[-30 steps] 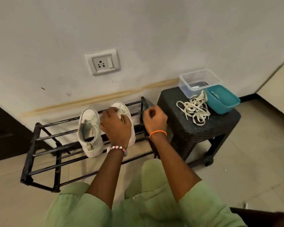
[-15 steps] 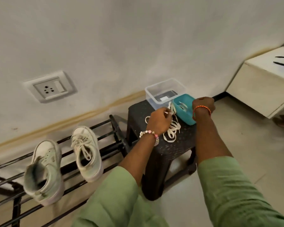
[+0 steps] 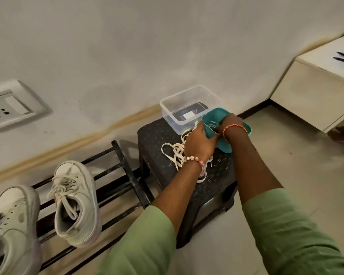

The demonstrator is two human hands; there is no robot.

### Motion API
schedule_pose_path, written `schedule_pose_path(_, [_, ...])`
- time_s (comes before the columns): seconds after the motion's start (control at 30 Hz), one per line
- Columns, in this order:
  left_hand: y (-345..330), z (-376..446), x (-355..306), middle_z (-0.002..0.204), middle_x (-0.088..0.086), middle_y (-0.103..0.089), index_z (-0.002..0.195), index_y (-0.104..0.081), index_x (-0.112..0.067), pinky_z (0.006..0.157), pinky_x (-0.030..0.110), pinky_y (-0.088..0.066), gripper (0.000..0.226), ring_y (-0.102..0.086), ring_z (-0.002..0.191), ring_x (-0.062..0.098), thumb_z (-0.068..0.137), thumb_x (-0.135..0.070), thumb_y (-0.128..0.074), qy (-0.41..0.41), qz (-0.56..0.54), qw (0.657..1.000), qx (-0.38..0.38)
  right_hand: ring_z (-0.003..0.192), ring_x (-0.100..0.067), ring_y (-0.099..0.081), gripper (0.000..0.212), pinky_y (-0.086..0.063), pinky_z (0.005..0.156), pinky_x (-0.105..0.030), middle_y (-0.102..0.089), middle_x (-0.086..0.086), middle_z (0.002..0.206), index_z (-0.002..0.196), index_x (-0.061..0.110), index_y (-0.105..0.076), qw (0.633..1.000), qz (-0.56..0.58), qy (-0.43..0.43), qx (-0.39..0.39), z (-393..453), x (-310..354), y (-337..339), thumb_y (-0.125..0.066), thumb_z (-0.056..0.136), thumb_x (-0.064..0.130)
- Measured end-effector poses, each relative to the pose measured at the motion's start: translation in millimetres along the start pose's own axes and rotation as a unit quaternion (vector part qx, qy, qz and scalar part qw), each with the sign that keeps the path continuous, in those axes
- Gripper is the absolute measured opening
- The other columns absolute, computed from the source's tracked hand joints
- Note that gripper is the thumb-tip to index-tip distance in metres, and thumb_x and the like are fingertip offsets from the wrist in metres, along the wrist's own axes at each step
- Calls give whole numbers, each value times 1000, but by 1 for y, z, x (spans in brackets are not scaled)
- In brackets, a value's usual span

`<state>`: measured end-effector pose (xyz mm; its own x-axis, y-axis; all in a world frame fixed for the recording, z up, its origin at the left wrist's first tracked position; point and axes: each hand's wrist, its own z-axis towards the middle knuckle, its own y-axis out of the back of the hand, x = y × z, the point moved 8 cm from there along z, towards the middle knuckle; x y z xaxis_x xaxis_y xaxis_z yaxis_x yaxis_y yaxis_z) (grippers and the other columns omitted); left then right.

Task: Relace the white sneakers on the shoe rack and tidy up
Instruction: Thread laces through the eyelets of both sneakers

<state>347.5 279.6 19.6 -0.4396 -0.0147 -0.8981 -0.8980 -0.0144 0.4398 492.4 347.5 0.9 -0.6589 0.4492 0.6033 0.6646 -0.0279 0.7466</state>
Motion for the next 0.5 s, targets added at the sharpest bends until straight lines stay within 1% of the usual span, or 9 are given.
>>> schedule_pose_path(0.13, [1, -1, 1, 102, 4, -71, 120, -58, -20, 80, 41, -55, 42, -67, 88, 23, 82, -32, -70, 6, -7, 1000, -22, 108, -35, -59, 44, -52, 91, -40, -63, -19, 117, 114, 1, -63, 1000, -18, 12, -22, -1, 1, 8, -74, 76, 19])
schedule_pose_path(0.2, [6, -4, -2, 99, 4, -70, 119, -57, -17, 79, 39, -55, 42, -67, 88, 24, 82, -33, -71, 10, -20, 999, -29, 106, -34, -61, 37, -50, 88, -34, -66, -20, 110, 107, -1, -67, 997, -28, 32, -65, -16, 11, 26, -73, 77, 21])
schedule_pose_path(0.27, [18, -10, -10, 87, -1, -66, 122, -54, -13, 76, 32, -53, 41, -64, 83, 20, 86, -28, -67, 15, -36, 998, -45, 93, -34, -66, 30, -51, 80, -32, -69, -21, 94, 94, -2, -70, 991, -21, 71, -108, -33, 28, 48, -71, 79, 23])
schedule_pose_path(0.3, [27, -14, -14, 82, -6, -61, 125, -52, -11, 72, 29, -52, 40, -62, 79, 17, 89, -24, -63, 13, -52, 997, -57, 84, -32, -68, 27, -53, 75, -33, -69, -19, 86, 89, -1, -70, 991, 14, 87, -105, -44, 38, 56, -69, 79, 24])
schedule_pose_path(0.33, [40, -18, -18, 81, -9, -57, 126, -51, -10, 67, 27, -51, 37, -60, 75, 14, 92, -20, -58, 9, -76, 994, -73, 75, -28, -68, 23, -55, 69, -32, -68, -15, 80, 86, 1, -69, 990, 61, 100, -81, -57, 51, 60, -68, 80, 23])
schedule_pose_path(0.37, [52, -23, -21, 82, -9, -55, 125, -51, -11, 61, 25, -51, 32, -59, 71, 11, 94, -17, -53, 8, -104, 991, -84, 67, -23, -66, 17, -56, 61, -27, -65, -12, 75, 84, 3, -67, 988, 98, 111, -37, -70, 64, 59, -66, 82, 20])
schedule_pose_path(0.4, [67, -27, -20, 85, -6, -57, 123, -52, -14, 56, 23, -50, 27, -57, 67, 11, 96, -16, -49, 15, -139, 986, -95, 62, -17, -62, 12, -54, 53, -22, -62, -9, 73, 84, 5, -64, 985, 118, 123, 26, -85, 80, 52, -62, 86, 17])
schedule_pose_path(0.43, [83, -31, -18, 87, -2, -59, 120, -53, -16, 54, 24, -49, 24, -57, 65, 13, 97, -15, -44, 28, -184, 977, -105, 61, -15, -59, 11, -50, 47, -17, -60, -9, 73, 85, 6, -62, 978, 133, 135, 91, -101, 96, 41, -57, 90, 15])
schedule_pose_path(0.5, [119, -41, -9, 86, 5, -63, 107, -57, -18, 64, 33, -49, 23, -58, 71, 19, 98, -13, -37, 67, -284, 948, -124, 60, -16, -55, 16, -45, 42, -16, -61, -14, 78, 92, 0, -60, 953, 151, 169, 203, -136, 128, 16, -47, 96, 10])
